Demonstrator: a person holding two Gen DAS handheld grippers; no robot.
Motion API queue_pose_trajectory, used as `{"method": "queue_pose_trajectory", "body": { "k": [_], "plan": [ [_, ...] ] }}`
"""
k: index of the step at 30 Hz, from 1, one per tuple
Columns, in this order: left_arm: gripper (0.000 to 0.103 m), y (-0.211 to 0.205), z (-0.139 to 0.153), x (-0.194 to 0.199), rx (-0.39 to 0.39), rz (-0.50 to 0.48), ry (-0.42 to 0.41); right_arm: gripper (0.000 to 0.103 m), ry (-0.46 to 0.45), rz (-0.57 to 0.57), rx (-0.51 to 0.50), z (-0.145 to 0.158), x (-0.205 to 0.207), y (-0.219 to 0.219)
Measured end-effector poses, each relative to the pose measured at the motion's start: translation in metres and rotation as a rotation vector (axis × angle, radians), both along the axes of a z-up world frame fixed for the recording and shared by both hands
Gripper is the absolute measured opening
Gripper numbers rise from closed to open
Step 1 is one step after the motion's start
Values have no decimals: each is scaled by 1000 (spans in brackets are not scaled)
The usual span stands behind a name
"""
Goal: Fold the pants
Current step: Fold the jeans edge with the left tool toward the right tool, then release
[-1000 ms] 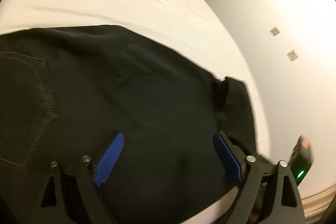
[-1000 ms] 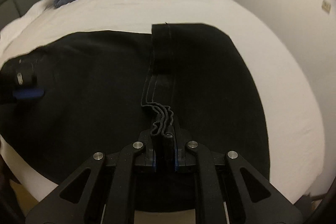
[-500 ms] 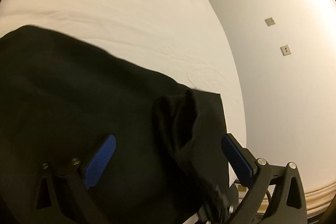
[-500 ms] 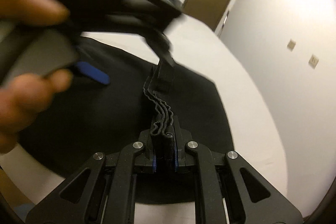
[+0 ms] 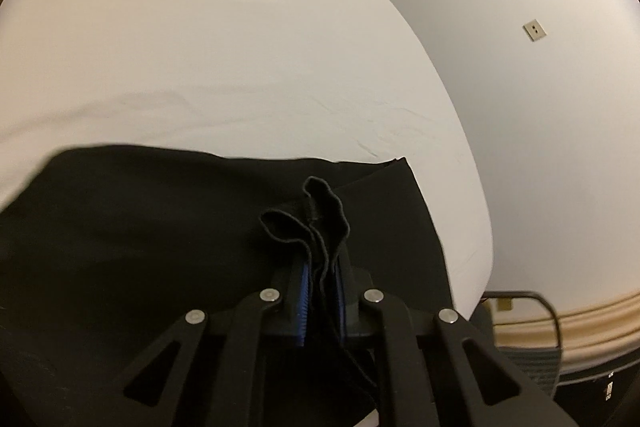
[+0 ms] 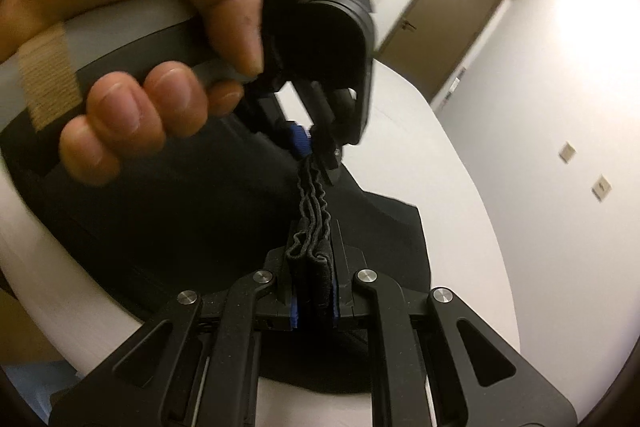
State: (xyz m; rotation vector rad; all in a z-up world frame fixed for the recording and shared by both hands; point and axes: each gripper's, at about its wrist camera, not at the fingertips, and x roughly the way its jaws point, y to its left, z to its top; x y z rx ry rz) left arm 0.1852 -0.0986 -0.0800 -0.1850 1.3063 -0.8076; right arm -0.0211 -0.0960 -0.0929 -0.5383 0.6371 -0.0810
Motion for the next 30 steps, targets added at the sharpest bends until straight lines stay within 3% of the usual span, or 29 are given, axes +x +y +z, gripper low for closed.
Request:
{"method": "queue_pose_trajectory", "body": {
  "k": [5, 17, 22, 25, 26, 29, 30],
  "plan": [
    [10, 35, 5, 4, 41, 10, -36, 10, 20, 83, 24, 1, -6, 57],
    [10, 124, -24, 11, 89, 115, -6, 10, 117, 257, 39, -22, -30, 195],
    [12, 134, -37, 9, 79, 139, 20, 12, 157, 288, 29, -38, -41, 232],
    [17, 143, -47, 7, 75, 152, 31, 13, 277, 275, 70, -66, -40, 237],
    [17, 145, -47, 4, 66, 157, 27, 13, 280, 268, 86, -68, -42, 235],
    [37, 160, -39, -3, 94, 182, -15, 28, 289, 279, 171, -60, -58, 238],
    [48, 162, -33, -6, 118, 200, -48, 50, 307, 284, 223, -57, -65, 234]
  ]
}}
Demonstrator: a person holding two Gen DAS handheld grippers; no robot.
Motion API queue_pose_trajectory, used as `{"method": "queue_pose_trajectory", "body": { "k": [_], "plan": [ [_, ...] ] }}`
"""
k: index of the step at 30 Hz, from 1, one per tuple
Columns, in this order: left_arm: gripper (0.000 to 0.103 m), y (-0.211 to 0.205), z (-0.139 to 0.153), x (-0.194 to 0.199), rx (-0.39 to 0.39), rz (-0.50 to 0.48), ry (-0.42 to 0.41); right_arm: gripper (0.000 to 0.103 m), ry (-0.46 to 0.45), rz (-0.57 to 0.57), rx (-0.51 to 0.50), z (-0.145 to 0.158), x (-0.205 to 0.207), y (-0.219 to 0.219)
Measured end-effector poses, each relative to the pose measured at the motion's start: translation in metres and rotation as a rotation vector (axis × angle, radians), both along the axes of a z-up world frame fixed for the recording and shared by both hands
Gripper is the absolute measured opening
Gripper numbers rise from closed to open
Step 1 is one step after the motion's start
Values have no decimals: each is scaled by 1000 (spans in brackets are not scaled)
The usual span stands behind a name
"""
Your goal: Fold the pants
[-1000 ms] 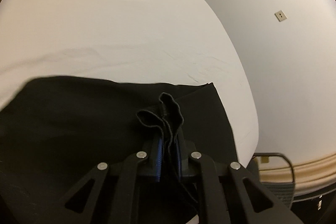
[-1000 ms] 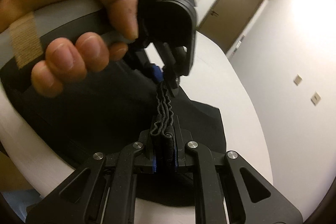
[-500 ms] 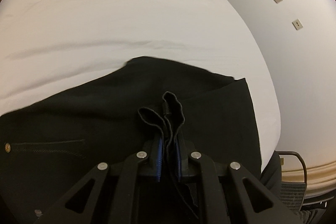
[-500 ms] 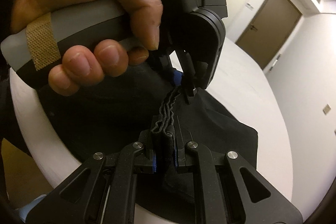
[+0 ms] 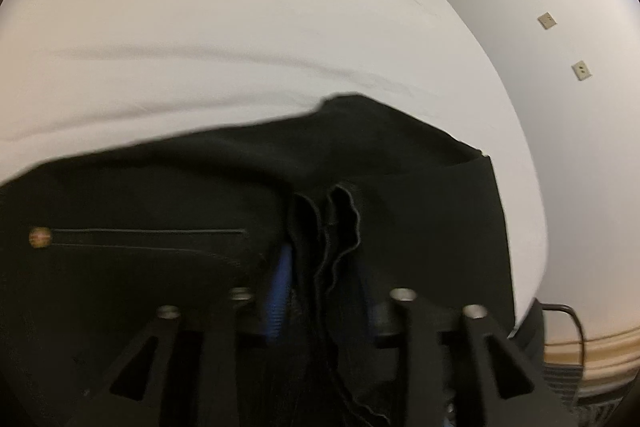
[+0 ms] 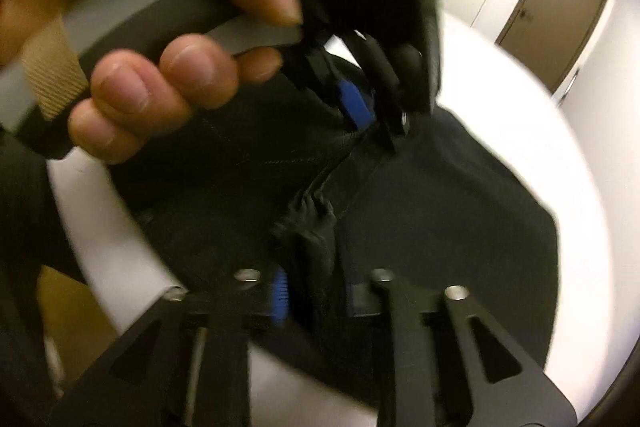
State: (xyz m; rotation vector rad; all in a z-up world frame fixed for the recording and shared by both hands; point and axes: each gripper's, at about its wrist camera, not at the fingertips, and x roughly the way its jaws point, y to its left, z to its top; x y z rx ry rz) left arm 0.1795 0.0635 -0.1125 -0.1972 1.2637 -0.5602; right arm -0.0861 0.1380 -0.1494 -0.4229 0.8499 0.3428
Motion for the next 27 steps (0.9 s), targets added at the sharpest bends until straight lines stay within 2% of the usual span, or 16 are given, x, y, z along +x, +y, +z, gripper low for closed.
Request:
{"method": "queue_pose_trajectory", "body": {
  "k": [1, 5, 7, 8, 9, 10, 11, 12, 14, 17, 19, 20, 21, 23, 25, 27],
  "plan": [
    [54, 1, 9, -4, 34, 18, -47, 66, 35, -1, 86, 6, -10, -7],
    [59, -9, 37, -24, 160, 25, -200, 66, 141, -80, 405, 27, -37, -52],
    [59, -23, 43, -38, 189, 7, -255, 66, 218, -160, 594, 26, -34, -111],
    [59, -31, 44, -46, 207, -8, -277, 64, 237, -190, 653, 32, -27, -134],
    [59, -41, 43, -55, 230, -27, -298, 54, 259, -239, 747, 31, -19, -167],
    [59, -53, 40, -63, 262, -40, -314, 39, 271, -271, 811, 29, -4, -208],
    [59, -60, 34, -69, 294, -50, -319, 33, 285, -320, 888, 30, 7, -235],
    [59, -67, 26, -75, 325, -60, -311, 32, 293, -345, 932, 29, 15, -251],
    [59, -64, 3, -80, 353, -49, -251, 27, 299, -357, 987, 25, 35, -283],
    [61, -58, -5, -90, 344, 12, -263, 26, 360, -309, 1084, 19, 72, -306],
    [62, -59, -6, -90, 352, 28, -261, 26, 357, -339, 1086, 17, 97, -321],
    [62, -61, -7, -90, 355, 33, -259, 26, 389, -332, 1124, 18, 118, -337],
    [62, -63, -7, -89, 360, 33, -258, 26, 414, -337, 1146, 11, 128, -346],
    [63, -61, -8, -89, 368, 26, -261, 26, 464, -404, 1125, -26, 162, -400],
    [63, -63, -9, -88, 361, 26, -260, 21, 503, -408, 1152, -45, 161, -407],
    [63, -65, -10, -88, 358, 29, -261, 21, 495, -388, 1178, -63, 160, -418]
  ]
}}
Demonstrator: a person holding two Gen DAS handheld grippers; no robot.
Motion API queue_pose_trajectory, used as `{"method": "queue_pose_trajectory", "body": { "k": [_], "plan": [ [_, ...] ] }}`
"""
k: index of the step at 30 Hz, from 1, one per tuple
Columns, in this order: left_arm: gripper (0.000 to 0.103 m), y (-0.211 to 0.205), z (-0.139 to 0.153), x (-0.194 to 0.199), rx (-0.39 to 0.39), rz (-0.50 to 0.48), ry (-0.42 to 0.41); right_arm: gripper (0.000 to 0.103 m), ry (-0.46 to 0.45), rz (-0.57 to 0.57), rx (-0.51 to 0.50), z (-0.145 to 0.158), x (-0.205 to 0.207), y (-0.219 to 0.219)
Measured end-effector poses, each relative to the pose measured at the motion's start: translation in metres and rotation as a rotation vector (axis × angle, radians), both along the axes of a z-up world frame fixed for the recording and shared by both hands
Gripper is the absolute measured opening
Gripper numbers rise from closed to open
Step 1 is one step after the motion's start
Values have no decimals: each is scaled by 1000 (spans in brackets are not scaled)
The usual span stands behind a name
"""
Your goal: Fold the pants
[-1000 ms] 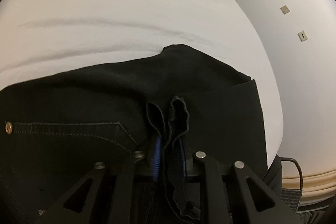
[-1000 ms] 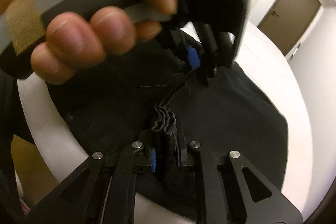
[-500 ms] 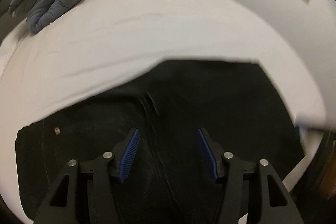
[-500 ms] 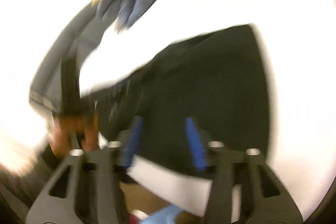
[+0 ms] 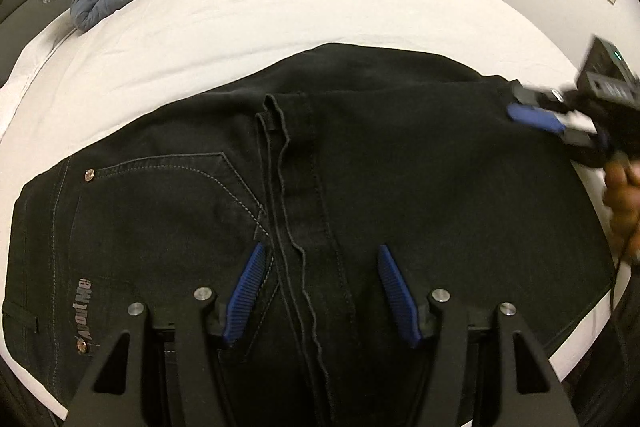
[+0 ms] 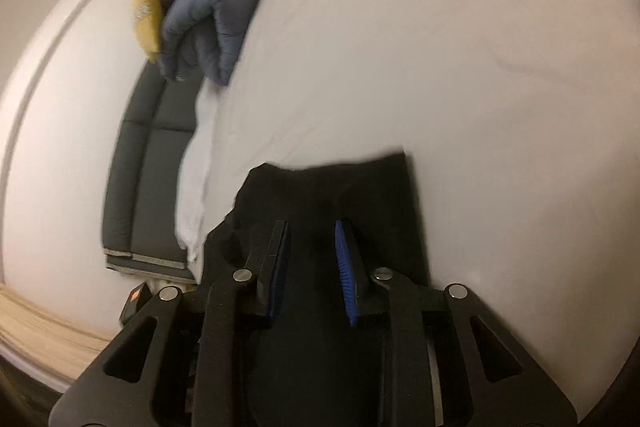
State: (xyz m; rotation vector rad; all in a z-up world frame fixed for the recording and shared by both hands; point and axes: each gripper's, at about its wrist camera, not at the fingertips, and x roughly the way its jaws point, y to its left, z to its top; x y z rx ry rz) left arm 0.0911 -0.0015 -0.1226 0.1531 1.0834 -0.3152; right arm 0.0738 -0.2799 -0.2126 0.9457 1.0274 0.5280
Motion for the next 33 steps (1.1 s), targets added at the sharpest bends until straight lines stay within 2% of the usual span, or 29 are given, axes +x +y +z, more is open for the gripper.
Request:
{"method": "queue_pose_trajectory", "body": {
  "k": [4, 5, 8, 10, 14, 17, 19, 22, 24, 27, 28, 31, 32, 33],
  "plan": [
    [63, 4, 0, -1, 1, 4, -4, 21, -6, 76, -27, -8, -39, 16],
    [63, 5, -1, 0, -2, 6, -3, 21, -7, 102, -35, 9, -48, 33],
    [63, 4, -1, 2, -4, 10, -2, 21, -10, 176, -55, 17, -94, 60],
    [63, 4, -1, 1, -4, 9, -3, 21, -14, 182, -50, 23, -112, 77],
    [63, 4, 0, -2, -8, 9, -3, 21, 16, 157, -12, 23, -145, 83],
    [63, 5, -1, -1, -12, 8, -4, 21, 43, 220, -98, 32, -160, 97],
    [63, 5, -1, -2, -14, 7, -5, 21, 23, 237, -141, 45, -167, 99],
    [63, 6, -1, -2, -17, 4, -5, 21, -50, 182, -95, 72, -154, 87],
    [63, 6, -1, -1, -18, 4, -4, 21, -100, 171, -71, 98, -135, 94],
    [63, 7, -1, -1, -20, 5, -3, 21, -146, 202, -34, 105, -98, 96],
    [63, 7, -1, -1, -21, 5, -3, 21, -146, 219, -26, 102, -85, 101],
    [63, 8, -1, 0, -23, 6, -1, 21, -53, 264, -14, 70, -44, 110],
    [63, 9, -1, 0, -22, 5, 0, 21, -7, 271, -37, 54, -29, 114],
    [63, 9, -2, 1, -22, 4, 1, 16, 44, 271, -80, 39, -17, 121]
  ]
}}
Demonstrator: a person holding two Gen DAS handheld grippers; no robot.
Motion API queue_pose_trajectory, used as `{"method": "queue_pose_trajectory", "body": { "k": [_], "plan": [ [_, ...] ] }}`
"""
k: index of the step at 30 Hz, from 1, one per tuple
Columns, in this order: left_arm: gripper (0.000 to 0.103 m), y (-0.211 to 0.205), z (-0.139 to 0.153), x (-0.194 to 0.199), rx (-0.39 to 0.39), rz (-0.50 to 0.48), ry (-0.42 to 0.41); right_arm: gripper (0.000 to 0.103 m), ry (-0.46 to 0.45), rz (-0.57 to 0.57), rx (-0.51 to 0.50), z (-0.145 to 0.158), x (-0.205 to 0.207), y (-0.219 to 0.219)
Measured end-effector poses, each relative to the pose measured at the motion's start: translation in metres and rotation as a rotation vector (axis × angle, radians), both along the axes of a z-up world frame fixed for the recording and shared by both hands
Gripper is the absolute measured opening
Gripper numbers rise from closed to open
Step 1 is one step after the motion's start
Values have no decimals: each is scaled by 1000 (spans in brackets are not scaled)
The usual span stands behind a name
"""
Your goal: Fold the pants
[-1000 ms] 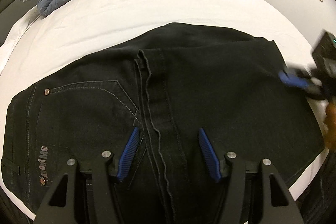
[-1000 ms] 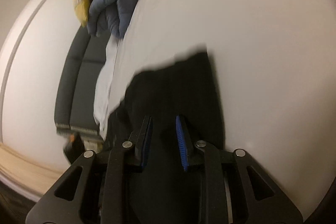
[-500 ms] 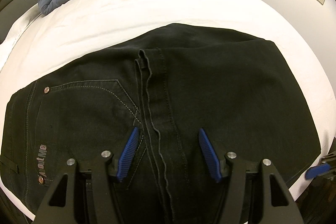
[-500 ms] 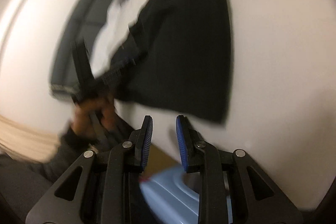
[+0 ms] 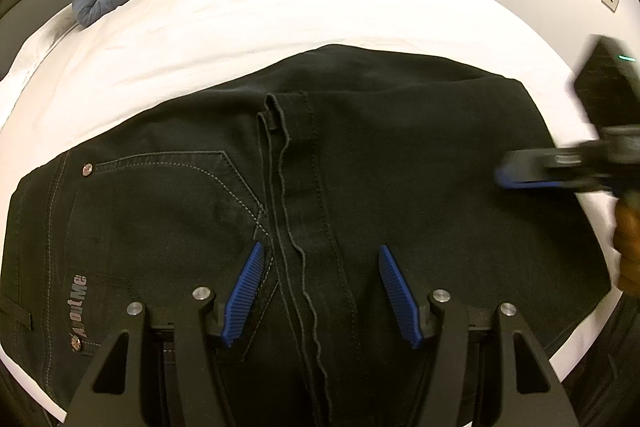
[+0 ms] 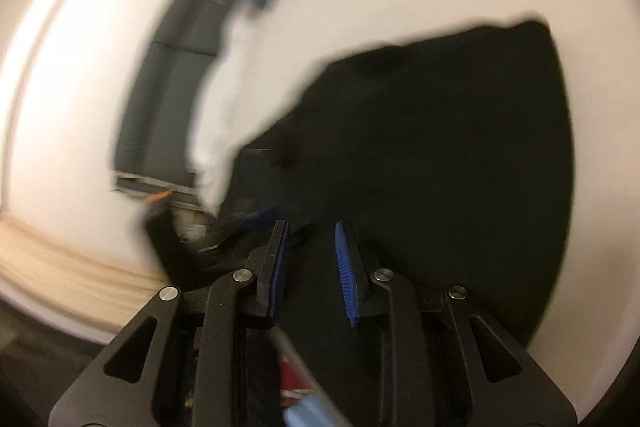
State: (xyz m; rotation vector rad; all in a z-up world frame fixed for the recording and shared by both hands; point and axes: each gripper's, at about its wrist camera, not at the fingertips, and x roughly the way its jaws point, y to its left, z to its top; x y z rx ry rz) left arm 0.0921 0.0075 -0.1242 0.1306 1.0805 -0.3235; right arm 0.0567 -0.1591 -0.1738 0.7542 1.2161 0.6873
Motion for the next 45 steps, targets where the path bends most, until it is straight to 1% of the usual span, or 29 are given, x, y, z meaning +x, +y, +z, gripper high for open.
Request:
{"method": "queue_pose_trajectory", "body": {
  "k": [1, 3, 7, 8, 9, 10, 12, 13, 16, 17, 18, 19, 23, 25, 26, 27, 28, 31, 34, 35, 36, 37, 38, 40, 41, 42, 43, 44, 45],
  "plan": [
    [63, 0, 0, 0, -2, 1, 0, 8, 46, -9, -2, -14, 14, -1],
    [63, 1, 0, 1, -7, 2, -1, 8, 46, -67, 42, -16, 33, -15],
    [63, 3, -1, 1, -12, 4, -6, 8, 21, -182, 18, -10, 60, -43],
    [63, 4, -1, 1, -16, 4, -6, 9, 9, -222, -1, -4, 64, -52],
    [63, 5, -1, 1, -20, 5, -6, 13, -5, -240, -9, 2, 65, -56],
    [63, 6, -2, 1, -22, 4, -8, 13, -21, -247, 1, 9, 63, -59],
    [63, 7, -2, 1, -24, 3, -11, 13, -35, -212, 43, 17, 55, -58],
    [63, 8, -2, 1, -26, 1, -12, 13, -20, -169, 45, 14, 47, -53],
    [63, 12, -2, 1, -35, -2, -14, 12, 44, -63, -7, -2, 13, -37],
    [63, 13, -2, 1, -38, -2, -17, 12, 63, -65, 16, -14, -7, -37],
    [63, 14, -2, 0, -39, -3, -19, 12, 45, -90, 54, -16, -24, -41],
    [63, 15, -2, 0, -40, -5, -20, 12, 31, -107, 67, -15, -38, -44],
    [63, 17, -3, -2, -38, -14, -34, 12, 14, -89, -6, 0, -106, -46],
    [63, 20, -1, -4, -51, -16, -40, 13, 46, -77, -46, 4, -132, -49],
    [63, 22, 0, -6, -61, -16, -40, 13, 39, -89, -66, 9, -144, -54],
    [63, 25, 2, -7, -71, -11, -35, 13, 25, -108, -78, 13, -154, -59],
    [62, 29, 4, -9, -81, -1, -30, 13, 12, -138, -61, 17, -163, -67],
    [62, 42, 15, -21, -135, 38, -32, 13, -36, -217, 7, 26, -156, -73],
    [62, 61, 25, -38, -184, 102, -56, 13, -82, -274, 123, 28, -126, -51],
    [62, 70, 29, -44, -210, 126, -61, 13, -91, -294, 140, 30, -113, -43],
    [62, 81, 34, -51, -241, 151, -70, 13, -99, -321, 162, 25, -103, -38],
    [62, 93, 39, -59, -261, 178, -78, 13, -78, -377, 172, 13, -93, -33],
    [62, 104, 44, -63, -269, 199, -81, 13, -35, -419, 189, 1, -86, -30],
    [62, 127, 54, -74, -281, 237, -95, 13, 30, -435, 197, -22, -76, -5],
    [62, 138, 60, -79, -290, 257, -105, 13, 48, -426, 162, -31, -75, 15],
    [65, 151, 66, -84, -305, 282, -120, 13, 34, -401, 153, -32, -74, 38],
    [74, 164, 71, -89, -322, 315, -136, 13, 18, -372, 163, -31, -75, 52],
    [79, 175, 73, -93, -339, 352, -147, 13, 16, -329, 176, -29, -75, 74],
    [88, 190, 73, -97, -366, 404, -156, 13, 20, -286, 192, -27, -75, 90]
  ]
}}
